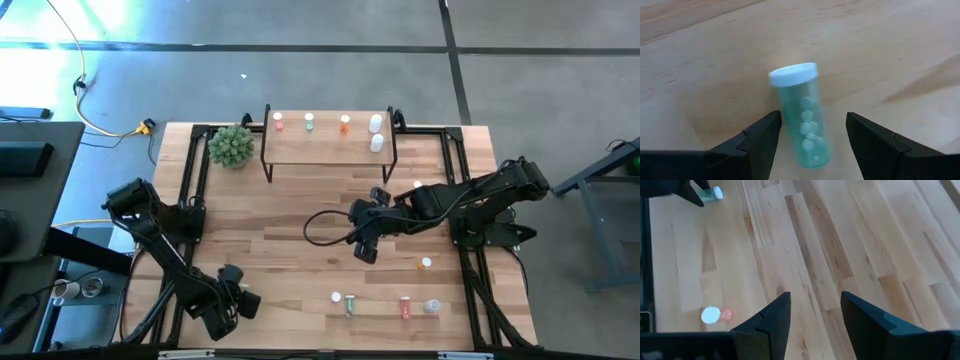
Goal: Pick and place medicine bottles onto shelf by color
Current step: Put the left blue pill bottle on the shelf aligned with the other blue pill bottle
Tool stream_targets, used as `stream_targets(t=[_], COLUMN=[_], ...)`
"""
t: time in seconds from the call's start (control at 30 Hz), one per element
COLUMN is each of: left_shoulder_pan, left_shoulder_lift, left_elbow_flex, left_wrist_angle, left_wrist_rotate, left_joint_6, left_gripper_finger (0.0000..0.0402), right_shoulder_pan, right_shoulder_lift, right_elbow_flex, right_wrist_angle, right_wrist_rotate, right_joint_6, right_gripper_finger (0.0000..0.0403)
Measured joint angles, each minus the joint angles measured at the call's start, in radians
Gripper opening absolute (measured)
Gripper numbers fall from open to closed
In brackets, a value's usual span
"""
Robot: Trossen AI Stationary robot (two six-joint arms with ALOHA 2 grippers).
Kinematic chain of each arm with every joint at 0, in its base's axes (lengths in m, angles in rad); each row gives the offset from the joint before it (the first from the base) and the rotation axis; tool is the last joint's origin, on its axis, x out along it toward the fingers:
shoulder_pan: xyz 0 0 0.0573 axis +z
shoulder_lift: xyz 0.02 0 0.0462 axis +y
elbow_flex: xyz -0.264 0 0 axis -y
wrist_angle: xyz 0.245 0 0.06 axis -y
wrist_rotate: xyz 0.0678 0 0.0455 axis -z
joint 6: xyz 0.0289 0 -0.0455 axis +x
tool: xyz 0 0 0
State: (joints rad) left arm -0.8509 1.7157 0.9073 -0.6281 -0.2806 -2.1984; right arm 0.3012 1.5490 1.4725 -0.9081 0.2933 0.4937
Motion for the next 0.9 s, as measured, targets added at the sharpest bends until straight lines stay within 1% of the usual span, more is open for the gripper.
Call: stream_targets(t=[0.13, 0.23, 0.33, 0.6, 0.7, 0.8, 0.9], left_shoulder_pan=[0.001, 0.002, 0.002, 0.002, 0.002, 0.001, 0.004], left_shoulder_lift=[0.000, 0.000, 0.001, 0.002, 0.002, 0.002, 0.000], left_elbow_flex=[0.000, 0.000, 0.000, -0.002, -0.002, -0.002, -0.003], left_wrist_angle=[0.000, -0.009, -0.018, -0.031, -0.030, -0.027, -0.023], left_wrist_rotate=[0.017, 0.046, 0.053, 0.071, 0.067, 0.046, 0.008], left_joint_6=[0.021, 0.033, 0.038, 0.081, 0.102, 0.116, 0.128], left_gripper_finger=[0.0222, 0.0213, 0.0191, 0.0113, 0.0091, 0.0084, 0.0088], right_shoulder_pan=[0.000, 0.000, 0.000, 0.000, 0.000, 0.000, -0.010], right_shoulder_lift=[0.000, 0.000, 0.000, 0.000, 0.000, 0.000, 0.000], right_elbow_flex=[0.000, 0.000, 0.000, 0.000, 0.000, 0.000, 0.000], right_wrist_angle=[0.000, 0.000, 0.000, 0.000, 0.003, 0.017, 0.046], right_wrist_rotate=[0.016, 0.035, 0.038, 0.038, 0.038, 0.038, 0.037], right_joint_6=[-0.004, -0.004, -0.003, -0.004, -0.004, -0.004, -0.020], right_gripper_finger=[0.0165, 0.0165, 0.0165, 0.0165, 0.0165, 0.0165, 0.0165])
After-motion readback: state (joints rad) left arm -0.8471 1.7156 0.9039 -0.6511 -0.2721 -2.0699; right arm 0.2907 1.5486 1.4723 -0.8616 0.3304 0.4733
